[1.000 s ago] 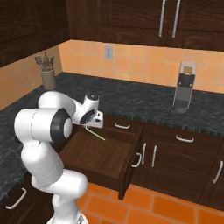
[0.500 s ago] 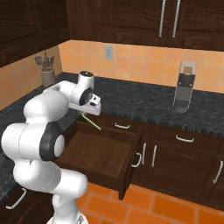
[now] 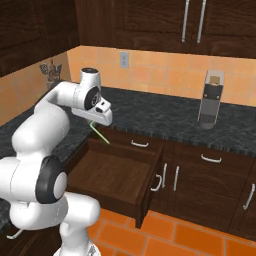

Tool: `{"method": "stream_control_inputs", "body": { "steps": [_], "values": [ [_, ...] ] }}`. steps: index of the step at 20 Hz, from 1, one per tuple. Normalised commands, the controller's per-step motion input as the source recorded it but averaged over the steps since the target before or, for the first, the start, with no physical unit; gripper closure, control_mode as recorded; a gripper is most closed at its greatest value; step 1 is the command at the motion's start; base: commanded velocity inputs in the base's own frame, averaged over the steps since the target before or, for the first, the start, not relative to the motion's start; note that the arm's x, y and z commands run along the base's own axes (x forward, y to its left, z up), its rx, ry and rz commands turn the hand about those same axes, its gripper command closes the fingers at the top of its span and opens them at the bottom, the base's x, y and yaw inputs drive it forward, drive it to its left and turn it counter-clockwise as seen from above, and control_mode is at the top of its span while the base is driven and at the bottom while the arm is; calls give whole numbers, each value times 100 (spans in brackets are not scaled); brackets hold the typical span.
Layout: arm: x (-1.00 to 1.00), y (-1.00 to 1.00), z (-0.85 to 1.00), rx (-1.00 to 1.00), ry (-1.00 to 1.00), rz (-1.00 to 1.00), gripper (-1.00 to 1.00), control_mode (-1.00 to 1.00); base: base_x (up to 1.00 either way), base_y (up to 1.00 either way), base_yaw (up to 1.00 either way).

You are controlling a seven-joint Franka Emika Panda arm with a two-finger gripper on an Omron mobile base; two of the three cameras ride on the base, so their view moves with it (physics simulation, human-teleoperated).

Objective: Take a straw from the drawer in front and place it inside the glass cup on the dining counter.

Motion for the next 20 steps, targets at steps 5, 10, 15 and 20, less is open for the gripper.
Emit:
{"method": "stream_control_inputs", "body": {
  "steps": [5, 10, 15, 20],
  "values": [
    [-19, -3, 0, -1, 0, -8, 100, 100, -40, -9, -6],
    [0, 0, 0, 0, 0, 0, 100, 100, -86, -66, -40],
    [0, 0, 0, 0, 0, 0, 100, 100, -2, -98, -69],
    [0, 0, 0, 0, 0, 0, 100, 100, 12, -99, -66]
  ]
}}
